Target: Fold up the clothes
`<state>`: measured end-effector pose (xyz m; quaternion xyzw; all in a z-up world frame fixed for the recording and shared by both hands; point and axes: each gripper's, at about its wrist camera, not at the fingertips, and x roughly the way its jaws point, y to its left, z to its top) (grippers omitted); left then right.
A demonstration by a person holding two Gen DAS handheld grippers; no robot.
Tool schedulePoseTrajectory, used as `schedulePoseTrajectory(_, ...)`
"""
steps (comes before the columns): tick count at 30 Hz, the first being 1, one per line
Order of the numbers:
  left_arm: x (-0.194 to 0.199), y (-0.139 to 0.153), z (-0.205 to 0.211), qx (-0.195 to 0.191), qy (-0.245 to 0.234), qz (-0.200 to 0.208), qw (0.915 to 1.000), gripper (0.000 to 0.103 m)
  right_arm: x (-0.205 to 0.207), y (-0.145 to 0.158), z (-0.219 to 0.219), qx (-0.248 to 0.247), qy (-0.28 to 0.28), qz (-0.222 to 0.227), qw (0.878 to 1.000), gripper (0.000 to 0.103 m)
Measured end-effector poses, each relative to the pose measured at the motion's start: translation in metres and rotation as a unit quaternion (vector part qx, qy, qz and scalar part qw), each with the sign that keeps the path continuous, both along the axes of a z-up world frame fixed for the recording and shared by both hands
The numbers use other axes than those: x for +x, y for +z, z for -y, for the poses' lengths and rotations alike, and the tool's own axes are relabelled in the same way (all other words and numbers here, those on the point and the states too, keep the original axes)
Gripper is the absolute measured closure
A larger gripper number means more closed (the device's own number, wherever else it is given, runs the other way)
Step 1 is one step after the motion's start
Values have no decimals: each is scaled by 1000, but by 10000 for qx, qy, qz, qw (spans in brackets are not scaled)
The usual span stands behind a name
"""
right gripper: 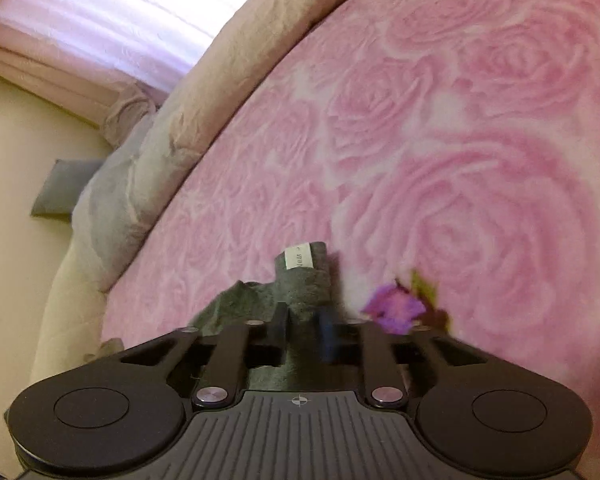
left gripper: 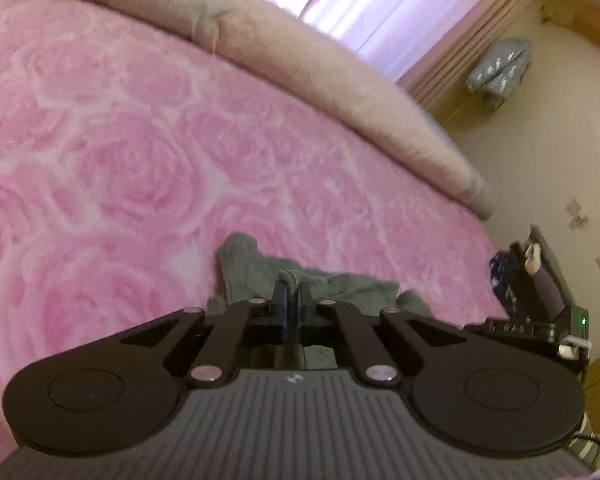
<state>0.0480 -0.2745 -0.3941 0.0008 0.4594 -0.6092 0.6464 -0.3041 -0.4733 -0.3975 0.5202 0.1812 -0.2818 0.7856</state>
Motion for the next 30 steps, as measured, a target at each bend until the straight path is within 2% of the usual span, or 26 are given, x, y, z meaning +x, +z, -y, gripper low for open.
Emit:
schedulePoseTrajectory(3, 3, -7, -1, -141, 39, 111, 9998, 102, 1, 2, -5, -441, 88, -8, 9990, 95)
schedulePoseTrajectory(5, 4, -12, -2, -235, 65, 185, 9995, 101, 5, -1, -9, -666, 146, -265, 9973, 95)
schedulePoseTrajectory(7, -2, -13, 0, -129, 84, 405, 9991, 96, 13, -8, -11, -720, 254, -537, 9956, 92)
schedulePoseTrajectory(8, -5, -13, 0, -71, 93, 519, 9986, 93, 13, -4, -13, -796, 278, -573, 9948, 85)
schedulePoseTrajectory(9, -6, -8, 0, -48, 201, 611, 9979, 90, 13, -1, -15, -877, 300, -601, 9939, 65)
schedulePoseTrajectory(11, -6, 8, -1, -61, 449, 794, 9958, 87, 13, 13, -21, -1273, 122, -824, 9884, 46)
schedulePoseTrajectory(12, -6, 18, -2, -98, 581, 887, 9943, 87, 12, 22, -27, -1602, 67, -933, 9826, 46)
schedulePoseTrajectory(13, -7, 26, 0, -115, 518, 921, 9943, 88, 14, 28, -32, -1816, 194, -957, 9785, 46)
schedulePoseTrajectory(15, -16, 40, 11, -89, 56, 831, 9965, 91, 22, 37, -41, -2113, 603, -974, 9707, 48)
schedulePoseTrajectory(16, -23, 42, 18, 18, -308, 737, 9968, 92, 28, 39, -45, -2196, 882, -972, 9667, 56)
schedulePoseTrajectory(17, -33, 40, 27, 118, -618, 695, 9956, 92, 37, 36, -48, -2195, 1121, -987, 9641, 72)
schedulePoseTrajectory(19, -52, 33, 44, 313, -1227, 621, 9900, 93, 55, 28, -51, -2166, 1499, -1056, 9589, 75)
schedulePoseTrajectory(20, -57, 26, 50, 347, -1244, 723, 9890, 93, 63, 23, -51, -2197, 1579, -1091, 9565, 75)
schedulePoseTrajectory(21, -63, 19, 55, 374, -1233, 837, 9881, 92, 70, 18, -51, -2233, 1653, -1124, 9540, 74)
schedulePoseTrajectory(23, -58, 4, 61, 287, -880, 1013, 9905, 92, 83, 8, -49, -2296, 1780, -1150, 9499, 74)
schedulePoseTrajectory(25, -40, -11, 60, 181, -198, 834, 9962, 100, 93, 0, -42, -2512, 1591, -1381, 9447, 74)
schedulePoseTrajectory(26, -32, -15, 59, 120, 58, 705, 9974, 100, 97, -4, -39, -2634, 1458, -1552, 9409, 73)
schedulePoseTrajectory(30, -8, -20, 48, 127, 626, 509, 9967, 101, 87, -13, -17, -2586, 875, -1731, 9463, 73)
